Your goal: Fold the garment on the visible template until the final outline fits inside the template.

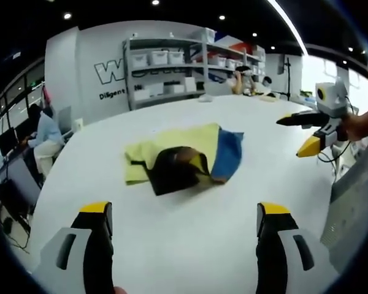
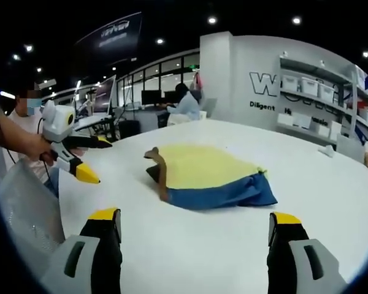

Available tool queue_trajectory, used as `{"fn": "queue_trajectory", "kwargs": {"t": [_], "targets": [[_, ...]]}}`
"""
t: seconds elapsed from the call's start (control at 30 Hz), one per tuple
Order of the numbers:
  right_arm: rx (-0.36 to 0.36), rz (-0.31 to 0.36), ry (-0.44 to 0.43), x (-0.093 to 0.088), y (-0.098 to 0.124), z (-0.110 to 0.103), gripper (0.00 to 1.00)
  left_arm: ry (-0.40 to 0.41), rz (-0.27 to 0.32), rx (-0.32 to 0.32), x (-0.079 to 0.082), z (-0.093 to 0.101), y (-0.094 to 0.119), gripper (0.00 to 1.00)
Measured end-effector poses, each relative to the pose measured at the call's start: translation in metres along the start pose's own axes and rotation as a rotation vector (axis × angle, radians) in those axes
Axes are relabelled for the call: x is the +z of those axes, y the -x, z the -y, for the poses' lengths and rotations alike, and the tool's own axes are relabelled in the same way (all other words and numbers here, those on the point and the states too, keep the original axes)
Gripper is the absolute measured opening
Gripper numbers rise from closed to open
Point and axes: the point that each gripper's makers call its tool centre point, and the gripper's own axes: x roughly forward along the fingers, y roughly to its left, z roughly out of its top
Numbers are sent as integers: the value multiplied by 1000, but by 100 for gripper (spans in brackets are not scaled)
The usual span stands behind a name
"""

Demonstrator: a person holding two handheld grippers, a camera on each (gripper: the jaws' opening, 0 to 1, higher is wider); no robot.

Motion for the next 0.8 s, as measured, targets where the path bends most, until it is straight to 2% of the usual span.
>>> {"fn": "queue_trajectory", "kwargs": {"t": [0.17,0.37,0.8], "targets": [[15,-17,53,-1,-5,0,96,-35,-9,-10,1,-2,-6,91],[40,-19,108,0,-14,-4,88,-44,-19,-18,1,-6,-16,89],[80,-46,132,-6,-30,-9,80,-116,-56,-54,-1,-6,-35,80]]}}
